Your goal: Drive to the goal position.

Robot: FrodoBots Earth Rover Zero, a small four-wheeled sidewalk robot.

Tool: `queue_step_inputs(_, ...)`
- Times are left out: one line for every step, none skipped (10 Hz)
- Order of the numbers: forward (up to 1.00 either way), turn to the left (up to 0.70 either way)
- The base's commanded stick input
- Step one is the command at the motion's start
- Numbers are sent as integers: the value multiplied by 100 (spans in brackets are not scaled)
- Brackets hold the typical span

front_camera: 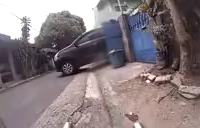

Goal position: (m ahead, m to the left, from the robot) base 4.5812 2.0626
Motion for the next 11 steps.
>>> queue_step_inputs(4,0)
queue_step_inputs(4,0)
queue_step_inputs(5,0)
queue_step_inputs(5,0)
queue_step_inputs(4,0)
queue_step_inputs(4,0)
queue_step_inputs(5,0)
queue_step_inputs(4,0)
queue_step_inputs(4,0)
queue_step_inputs(4,0)
queue_step_inputs(4,0)
